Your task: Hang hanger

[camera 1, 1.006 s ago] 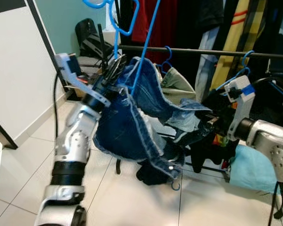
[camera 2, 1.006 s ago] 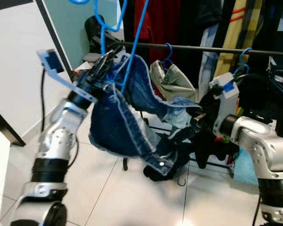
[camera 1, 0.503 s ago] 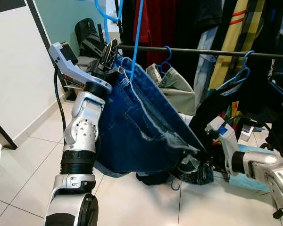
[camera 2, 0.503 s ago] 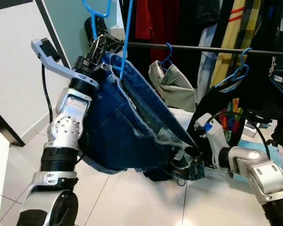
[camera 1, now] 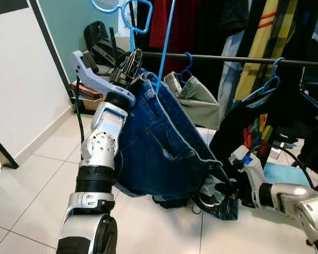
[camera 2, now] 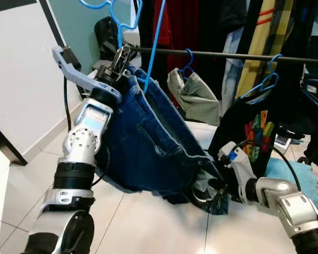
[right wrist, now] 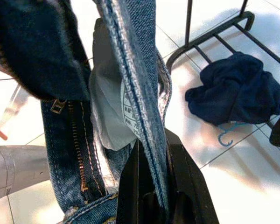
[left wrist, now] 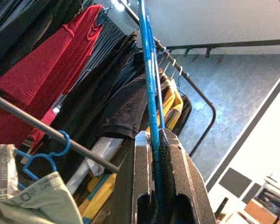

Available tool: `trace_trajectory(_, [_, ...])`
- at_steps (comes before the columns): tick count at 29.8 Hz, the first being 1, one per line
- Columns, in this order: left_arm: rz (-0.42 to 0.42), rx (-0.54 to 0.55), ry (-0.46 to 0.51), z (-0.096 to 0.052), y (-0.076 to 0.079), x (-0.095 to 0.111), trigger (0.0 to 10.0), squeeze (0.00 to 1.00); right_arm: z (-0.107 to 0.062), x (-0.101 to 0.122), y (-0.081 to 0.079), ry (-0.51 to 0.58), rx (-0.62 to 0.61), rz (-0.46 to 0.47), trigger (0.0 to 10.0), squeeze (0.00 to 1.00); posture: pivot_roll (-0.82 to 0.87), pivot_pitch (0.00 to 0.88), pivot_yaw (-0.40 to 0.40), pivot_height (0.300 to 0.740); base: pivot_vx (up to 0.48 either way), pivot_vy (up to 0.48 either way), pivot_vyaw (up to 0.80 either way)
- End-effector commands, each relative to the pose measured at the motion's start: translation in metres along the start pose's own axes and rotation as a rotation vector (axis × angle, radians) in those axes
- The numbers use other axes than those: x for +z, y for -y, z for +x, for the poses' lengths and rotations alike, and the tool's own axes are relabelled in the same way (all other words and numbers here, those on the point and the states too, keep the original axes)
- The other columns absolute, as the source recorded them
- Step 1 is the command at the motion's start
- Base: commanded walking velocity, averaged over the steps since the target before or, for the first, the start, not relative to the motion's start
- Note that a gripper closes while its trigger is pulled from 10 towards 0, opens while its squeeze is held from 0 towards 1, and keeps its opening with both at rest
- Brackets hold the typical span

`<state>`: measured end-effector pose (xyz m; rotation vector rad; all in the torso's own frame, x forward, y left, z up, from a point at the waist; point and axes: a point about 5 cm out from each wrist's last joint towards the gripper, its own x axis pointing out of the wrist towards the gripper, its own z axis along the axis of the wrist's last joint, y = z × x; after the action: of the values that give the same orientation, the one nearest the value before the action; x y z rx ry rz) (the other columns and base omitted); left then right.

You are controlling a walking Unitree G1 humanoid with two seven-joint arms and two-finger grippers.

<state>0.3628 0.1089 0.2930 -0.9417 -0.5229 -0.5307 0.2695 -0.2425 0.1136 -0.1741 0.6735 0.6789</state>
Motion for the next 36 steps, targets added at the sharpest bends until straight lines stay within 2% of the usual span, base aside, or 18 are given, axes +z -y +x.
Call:
trace_trajectory(1, [0.03, -0.072, 0.307, 0.011, 0.015, 0.071, 10.0, 0.0, -0.005, -0.075, 0.005, -0.313, -0.077, 0.141, 0.0, 0.0, -0.18, 0.0, 0.075, 0.74, 0.0, 0.0, 0.0])
trace_trajectory(6, [0.059, -0.1, 0.282, 0.009, 0.017, 0.068, 10.0, 0.0, -0.005, -0.073, 0.009, -0.292, -0.102, 0.128, 0.0, 0.0, -0.18, 0.0, 0.075, 0.74, 0.0, 0.0, 0.0])
trace_trajectory(7, [0.094, -0.143, 0.24, 0.008, 0.021, 0.061, 10.0, 0.0, -0.004, -0.066, 0.014, -0.242, -0.134, 0.113, 0.0, 0.0, -0.18, 0.0, 0.074, 0.74, 0.0, 0.0, 0.0])
trace_trajectory(8, [0.172, -0.22, 0.166, 0.004, 0.028, 0.05, 10.0, 0.0, -0.004, -0.049, 0.021, -0.135, -0.172, 0.092, 5.2, 0.0, -0.18, 0.0, 0.076, 0.74, 0.0, 0.0, 0.0])
trace_trajectory(12, [0.172, -0.22, 0.166, 0.004, 0.028, 0.05, 10.0, 0.0, -0.004, -0.049, 0.021, -0.135, -0.172, 0.092, 5.2, 0.0, -0.18, 0.0, 0.076, 0.74, 0.0, 0.0, 0.0])
trace_trajectory(13, [0.222, -0.273, 0.113, 0.0, 0.032, 0.042, 10.0, 0.0, -0.005, -0.038, 0.026, -0.06, -0.197, 0.079, 10.0, 0.0, -0.18, 0.0, 0.076, 0.74, 0.0, 0.0, 0.0])
trace_trajectory(15, [0.222, -0.273, 0.113, 0.0, 0.032, 0.042, 10.0, 0.0, -0.005, -0.038, 0.026, -0.06, -0.197, 0.079, 10.0, 0.0, -0.18, 0.0, 0.076, 0.74, 0.0, 0.0, 0.0])
trace_trajectory(17, [0.559, -0.429, -0.125, -0.011, 0.03, 0.025, 10.0, 0.0, -0.015, -0.009, 0.041, 0.108, -0.282, 0.086, 10.0, 0.0, -0.17, 0.0, 0.072, 0.74, 0.0, 0.0, 0.0])
trace_trajectory(18, [0.559, -0.429, -0.125, -0.011, 0.03, 0.025, 10.0, 0.0, -0.015, -0.009, 0.041, 0.108, -0.282, 0.086, 10.0, 0.0, -0.17, 0.0, 0.072, 0.74, 0.0, 0.0, 0.0])
trace_trajectory(19, [0.822, -0.516, -0.313, -0.02, 0.021, 0.019, 10.0, 0.0, -0.025, 0.005, 0.051, 0.194, -0.337, 0.1, 10.0, 0.51, -0.16, 0.0, 0.072, 0.74, 0.0, 0.0, 0.0])
trace_trajectory(20, [0.822, -0.516, -0.313, -0.02, 0.021, 0.019, 10.0, 0.0, -0.025, 0.005, 0.051, 0.194, -0.337, 0.1, 10.0, 0.51, -0.16, 0.0, 0.072, 0.74, 0.0, 0.0, 0.0])
trace_trajectory(21, [0.902, -0.541, -0.37, -0.021, 0.018, 0.018, 10.0, 0.0, -0.028, 0.008, 0.051, 0.21, -0.332, 0.091, 10.0, 1.0, -0.16, 0.0, 0.073, 0.74, 0.0, 0.0, 0.0])
trace_trajectory(22, [0.944, -0.555, -0.4, -0.022, 0.017, 0.018, 10.0, 0.0, -0.029, 0.01, 0.051, 0.217, -0.324, 0.084, 10.0, 1.0, -0.16, 0.0, 0.073, 0.74, 0.0, 0.0, 0.0])
trace_trajectory(23, [0.944, -0.555, -0.4, -0.022, 0.017, 0.018, 10.0, 0.0, -0.029, 0.01, 0.051, 0.217, -0.324, 0.084, 10.0, 1.0, -0.16, 0.0, 0.073, 0.74, 0.0, 0.0, 0.0])
trace_trajectory(25, [1.01, -0.568, -0.442, -0.023, 0.014, 0.017, 10.0, 0.0, -0.03, 0.012, 0.046, 0.212, -0.292, 0.046, 10.0, 1.0, -0.16, 0.0, 0.076, 0.74, 0.0, 0.0, 0.0])
trace_trajectory(27, [1.038, -0.567, -0.456, -0.022, 0.013, 0.017, 10.0, 0.0, -0.031, 0.013, 0.043, 0.203, -0.263, 0.017, 10.0, 1.0, -0.17, 0.0, 0.077, 0.74, 0.0, 0.0, 0.0])
trace_trajectory(32, [1.07, -0.579, -0.474, -0.023, 0.013, 0.015, 10.0, 0.0, -0.03, 0.013, 0.039, 0.201, -0.234, -0.018, 10.0, 1.0, -0.17, 0.0, 0.079, 0.74, 0.0, 0.0, 0.0])
trace_trajectory(36, [1.101, -0.593, -0.485, -0.023, 0.014, 0.013, 10.0, 0.0, -0.032, 0.012, 0.041, 0.176, -0.256, -0.043, 10.0, 1.0, -0.17, 0.0, 0.079, 0.74, 0.0, 0.0, 0.0])
